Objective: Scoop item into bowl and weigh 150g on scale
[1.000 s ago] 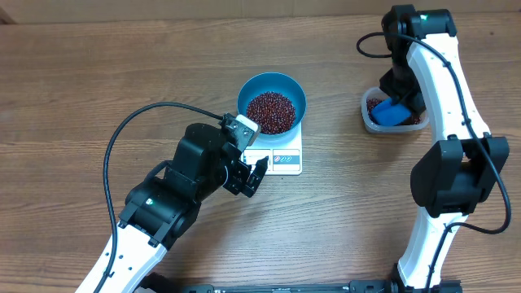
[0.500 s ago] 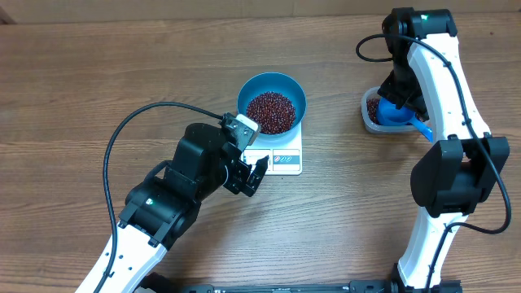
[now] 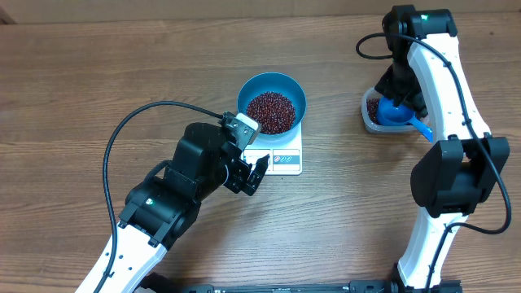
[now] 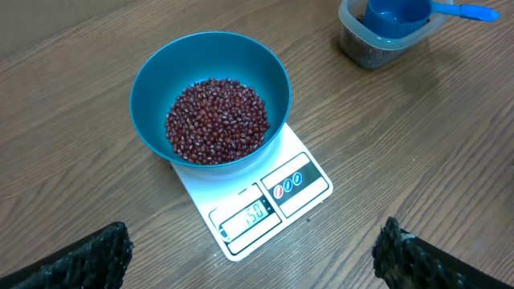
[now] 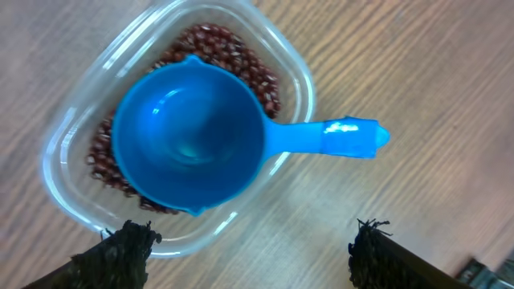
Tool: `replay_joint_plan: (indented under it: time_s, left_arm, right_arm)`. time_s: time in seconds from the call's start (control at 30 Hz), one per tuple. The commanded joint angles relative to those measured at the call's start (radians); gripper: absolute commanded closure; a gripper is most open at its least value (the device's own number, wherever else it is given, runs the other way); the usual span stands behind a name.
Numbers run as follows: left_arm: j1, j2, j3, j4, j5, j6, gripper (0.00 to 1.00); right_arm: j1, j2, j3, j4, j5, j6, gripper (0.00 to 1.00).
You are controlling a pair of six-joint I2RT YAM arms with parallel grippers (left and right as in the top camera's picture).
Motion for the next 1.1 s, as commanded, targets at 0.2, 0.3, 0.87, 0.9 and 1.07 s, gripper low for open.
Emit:
replay_joint_plan:
  time_s: [0.2,0.3,0.87,0.9,1.07]
  left_arm:
    - [0.002,0.004,-0.005,0.005,0.003,-0.009,0.00]
    - [0.002,0.004,-0.005,0.005,0.003,-0.009,0.01]
    - [0.002,0.004,-0.005,0.005,0.003,-0.008,0.00]
    - [0.002,0.004,-0.005,0.005,0.003,-0.008,0.00]
    - [0.002,0.004,-0.005,0.004,0.003,-0.008,0.00]
  right_arm:
    - [-0.004,-0.287,0.006,0.096,-0.116,-0.159,0.08]
    - [-0.004,-0.361,0.006,0.112,-0.172,-0.256,0.02]
    - [-0.004,-0.582,0.006,-0.026,-0.473,-0.826,0.00]
    - [-0.004,-0.582,0.006,-0.040,-0.473,-0.835,0.00]
    - [-0.004,-0.581,0.006,-0.054,-0.472,-0.848,0.00]
